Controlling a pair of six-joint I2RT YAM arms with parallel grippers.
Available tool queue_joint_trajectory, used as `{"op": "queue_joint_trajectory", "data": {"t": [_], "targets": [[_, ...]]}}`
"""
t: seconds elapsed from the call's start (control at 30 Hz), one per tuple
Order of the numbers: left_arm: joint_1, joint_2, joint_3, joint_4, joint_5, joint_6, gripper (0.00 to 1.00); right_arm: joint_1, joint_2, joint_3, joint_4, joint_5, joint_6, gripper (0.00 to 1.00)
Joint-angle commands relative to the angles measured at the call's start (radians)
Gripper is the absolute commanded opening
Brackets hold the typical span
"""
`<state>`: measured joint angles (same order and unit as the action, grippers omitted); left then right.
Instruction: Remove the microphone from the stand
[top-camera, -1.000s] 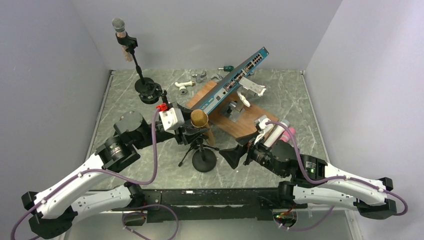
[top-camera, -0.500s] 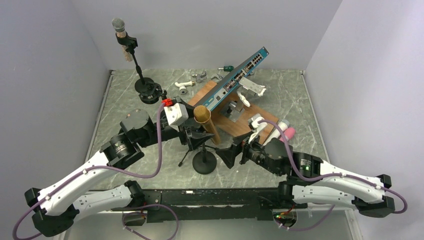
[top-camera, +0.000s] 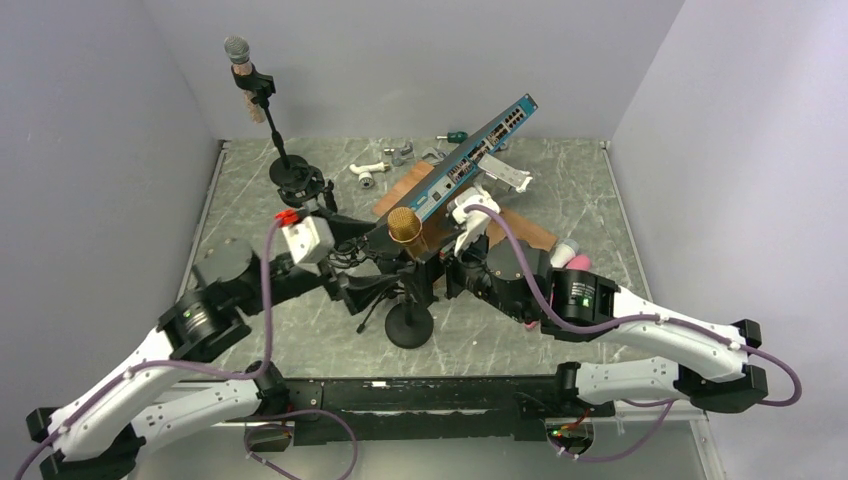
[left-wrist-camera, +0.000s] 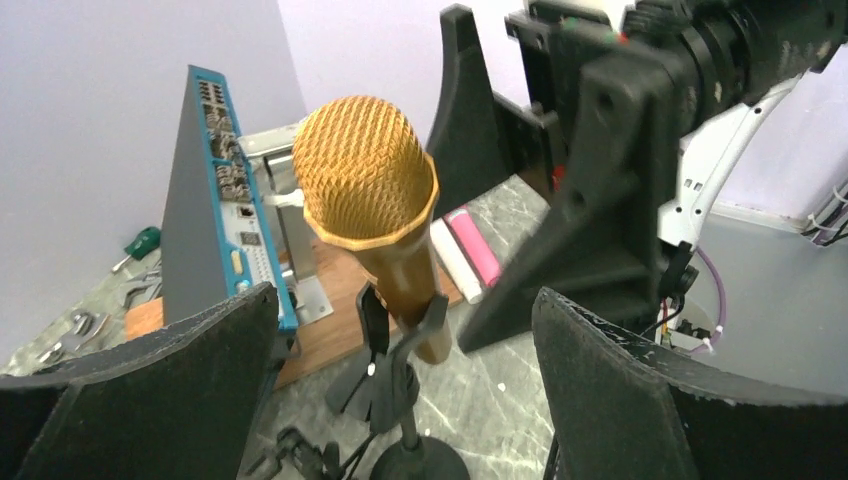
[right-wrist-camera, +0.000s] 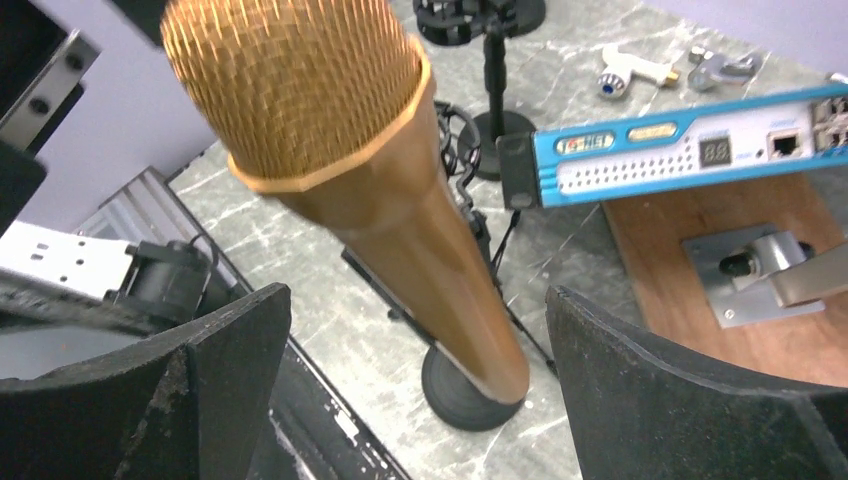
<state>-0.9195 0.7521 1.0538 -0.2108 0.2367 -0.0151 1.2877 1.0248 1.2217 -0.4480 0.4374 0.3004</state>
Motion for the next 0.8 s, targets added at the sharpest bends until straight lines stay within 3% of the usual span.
{"op": "queue_joint_trajectory", "data": {"t": [0.0, 0.13, 0.27, 0.43, 0.6, 0.77], "targets": [[-0.006, -0.1, -0.049, -0.105, -0.096, 0.024, 1.0, -0.002, 0.023, 0.099, 0.034, 0.041, -0.072, 1.0], [-0.006, -0.144, -0.148, -0.095, -0.14, -0.06, 0.99, -0.002, 0.049, 0.116, 0.09, 0.036, -0.107, 1.0], [-0.005, -0.144, -0.205, -0.034, -0.131, -0.052, 0.99, -0.003, 0.097, 0.146, 0.086, 0.097, -0.128, 0.99], [-0.006, -0.043, -0.194, -0.017, -0.051, 0.115, 0.99, -0.002, 0.139, 0.149, 0.107, 0.171, -0.151, 0.93], [-0.005, -0.092, -0.348, 0.225, 0.003, 0.171, 0.99, -0.002, 0.158, 0.154, 0.093, 0.199, -0.133, 0.69], [0.031, -0.079, -0.382, 0.255, 0.047, 0.246, 0.99, -0.002, 0.132, 0.127, 0.113, 0.161, -0.153, 0.5]]}}
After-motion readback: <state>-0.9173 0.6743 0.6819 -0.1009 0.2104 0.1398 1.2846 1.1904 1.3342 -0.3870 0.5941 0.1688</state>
